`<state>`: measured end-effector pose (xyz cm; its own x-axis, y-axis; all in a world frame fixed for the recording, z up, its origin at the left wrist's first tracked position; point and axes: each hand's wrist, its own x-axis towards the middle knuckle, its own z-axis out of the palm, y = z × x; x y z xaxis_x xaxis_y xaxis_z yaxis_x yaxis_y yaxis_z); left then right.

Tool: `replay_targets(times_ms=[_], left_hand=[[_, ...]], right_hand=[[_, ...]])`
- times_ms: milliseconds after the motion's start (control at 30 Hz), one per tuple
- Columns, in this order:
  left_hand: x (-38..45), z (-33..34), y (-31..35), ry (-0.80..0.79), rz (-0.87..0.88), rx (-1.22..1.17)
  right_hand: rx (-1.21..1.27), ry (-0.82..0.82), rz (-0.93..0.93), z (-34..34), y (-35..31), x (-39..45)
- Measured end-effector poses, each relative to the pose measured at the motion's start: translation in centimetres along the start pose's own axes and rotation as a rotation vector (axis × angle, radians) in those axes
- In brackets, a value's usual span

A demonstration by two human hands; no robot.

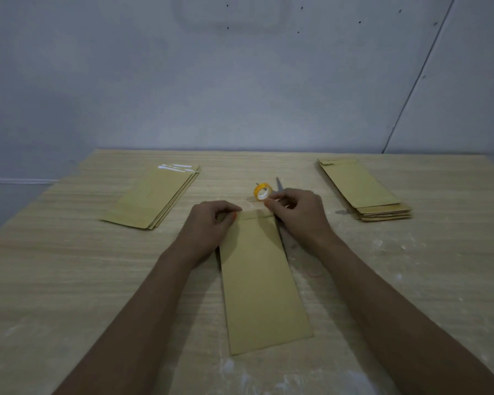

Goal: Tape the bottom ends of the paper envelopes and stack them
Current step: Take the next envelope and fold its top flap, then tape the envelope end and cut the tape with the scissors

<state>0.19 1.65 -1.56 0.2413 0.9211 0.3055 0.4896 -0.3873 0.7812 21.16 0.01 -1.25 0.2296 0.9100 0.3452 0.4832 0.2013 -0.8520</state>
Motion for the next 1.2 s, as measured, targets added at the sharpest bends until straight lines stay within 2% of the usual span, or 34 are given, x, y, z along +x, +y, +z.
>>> replay_targets(times_ms=[67,167,300,400,567,633,700,800,967,1033,1133,1200], left_hand=[[0.1,0.2,-0.3,0.010,0.048,0.211],[0.5,0.6,-0.6,0.019,0.123,0.390],[0.7,1.3,0.6,-0.096,0.217,0.335],[1.1,1.9,0.6,-0.207,0.204,0.362],[1.3,2.3,0.8,-0.177,0.097,0.378],[1.1,2.5,0.6,-0.089,-0.003,0.244],[1.1,2.3,0.2,0.017,-0.098,-0.021],[1.3,1.7,0.1,0.020,-0.105,-0.312],[1.0,1.5,0.1,-0.047,-0.039,-0.425],[1.0,1.3,0.1,-0.043,-0.066,-0.487],[1.0,1.3,0.2,-0.042,-0.105,-0.522],[1.0,1.4,0.2,-0.061,-0.114,-0.519]], right_hand=[[-0.181,0.102,-0.101,-0.2,0.7,1.1],[-0.381,0.059,-0.083,-0.3,1.2,2.6],[-0.585,-0.080,-0.045,0.3,1.8,4.2],[-0.632,-0.146,0.011,0.8,1.9,5.0],[-0.604,-0.117,0.017,0.9,1.1,5.4],[-0.484,-0.095,-0.005,0.9,0.8,4.9],[-0.249,-0.116,-0.025,0.7,0.2,4.0],[0.068,-0.248,-0.004,0.2,-1.0,2.4],[0.320,-0.397,0.087,0.1,-2.1,1.2],[0.398,-0.419,0.181,0.2,-2.2,1.2],[0.652,-0.420,0.381,0.6,-2.3,1.1],[0.731,-0.424,0.441,0.7,-2.3,1.0]])
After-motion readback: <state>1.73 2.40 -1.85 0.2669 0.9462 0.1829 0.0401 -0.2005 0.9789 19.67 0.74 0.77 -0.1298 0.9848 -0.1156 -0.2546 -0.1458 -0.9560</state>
